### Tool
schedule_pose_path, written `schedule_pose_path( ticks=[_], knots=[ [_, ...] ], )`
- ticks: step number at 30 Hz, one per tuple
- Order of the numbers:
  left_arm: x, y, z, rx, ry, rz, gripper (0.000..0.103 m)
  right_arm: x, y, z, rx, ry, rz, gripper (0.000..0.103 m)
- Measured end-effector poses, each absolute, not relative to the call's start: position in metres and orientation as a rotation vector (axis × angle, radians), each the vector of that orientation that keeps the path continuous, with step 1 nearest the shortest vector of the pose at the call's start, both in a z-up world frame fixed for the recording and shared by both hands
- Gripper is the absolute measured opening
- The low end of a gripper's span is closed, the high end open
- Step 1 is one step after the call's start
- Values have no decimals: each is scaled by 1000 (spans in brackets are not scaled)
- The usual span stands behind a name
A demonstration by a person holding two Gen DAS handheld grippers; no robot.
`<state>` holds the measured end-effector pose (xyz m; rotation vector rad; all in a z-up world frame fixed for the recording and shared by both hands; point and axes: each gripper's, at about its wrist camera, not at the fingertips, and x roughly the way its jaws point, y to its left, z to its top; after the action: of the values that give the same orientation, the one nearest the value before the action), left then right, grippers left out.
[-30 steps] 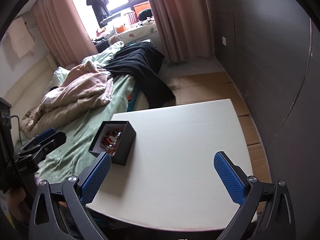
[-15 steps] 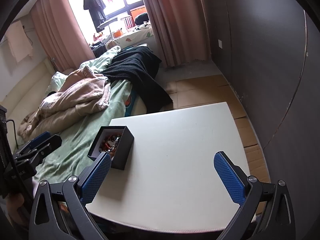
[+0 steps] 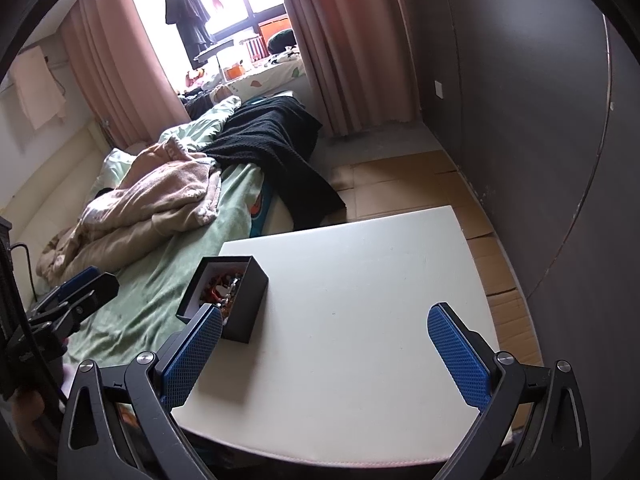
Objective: Organize jewelry
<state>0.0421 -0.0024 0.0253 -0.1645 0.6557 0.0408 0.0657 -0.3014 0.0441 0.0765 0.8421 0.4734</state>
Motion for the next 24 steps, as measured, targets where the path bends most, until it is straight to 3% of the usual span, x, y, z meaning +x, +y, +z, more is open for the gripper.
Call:
schedule_pose_path(
  ticks=[24],
  knots=[
    [43, -3, 25, -125, 647, 97, 103, 68, -305, 44, 87, 852, 472, 103]
  ],
)
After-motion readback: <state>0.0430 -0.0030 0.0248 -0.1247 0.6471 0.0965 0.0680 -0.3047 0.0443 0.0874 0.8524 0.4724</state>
